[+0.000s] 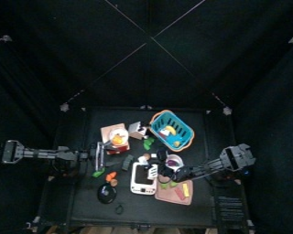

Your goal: Place rice on stove

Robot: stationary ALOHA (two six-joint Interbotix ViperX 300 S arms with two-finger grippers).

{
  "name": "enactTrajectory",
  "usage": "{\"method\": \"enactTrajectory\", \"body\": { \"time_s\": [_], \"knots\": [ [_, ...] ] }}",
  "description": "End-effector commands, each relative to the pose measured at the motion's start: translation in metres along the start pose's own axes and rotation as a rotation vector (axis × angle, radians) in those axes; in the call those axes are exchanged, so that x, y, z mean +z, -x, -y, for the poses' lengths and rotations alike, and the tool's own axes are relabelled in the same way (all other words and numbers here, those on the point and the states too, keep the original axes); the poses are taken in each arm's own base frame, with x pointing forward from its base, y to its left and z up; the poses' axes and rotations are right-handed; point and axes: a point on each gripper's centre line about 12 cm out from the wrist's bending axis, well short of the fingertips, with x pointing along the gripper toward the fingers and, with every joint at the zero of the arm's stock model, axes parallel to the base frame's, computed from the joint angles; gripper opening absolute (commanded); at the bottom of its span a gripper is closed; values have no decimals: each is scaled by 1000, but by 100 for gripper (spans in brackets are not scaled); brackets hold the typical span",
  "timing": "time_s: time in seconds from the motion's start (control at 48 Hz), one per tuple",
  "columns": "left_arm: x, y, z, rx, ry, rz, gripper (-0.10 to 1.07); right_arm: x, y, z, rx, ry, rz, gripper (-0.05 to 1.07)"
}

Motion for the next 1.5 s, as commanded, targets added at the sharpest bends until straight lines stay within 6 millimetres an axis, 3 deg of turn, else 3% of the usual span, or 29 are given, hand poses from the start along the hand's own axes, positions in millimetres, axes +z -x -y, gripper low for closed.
{"method": "enactTrajectory", "body": {
  "time_s": [0.0,0.229,0.604,0.979,1.271,1.479],
  "knots": [
    [5,-1,-1,4,-6,10,96,13,4,-13,2,-41,54,69],
    [1,0,0,1,0,-12,96,3,-5,-20,-54,-79,76,69],
    [3,-1,3,-16,-7,-6,96,-37,16,-25,-171,-124,98,69],
    [10,-4,1,-14,-26,12,96,-59,0,-43,-208,-136,60,69],
    [10,-4,0,-10,-31,13,96,-60,8,-52,-287,-103,53,69],
    [10,-4,0,-8,-31,11,96,-65,4,-45,-335,-121,30,69]
  ]
}}
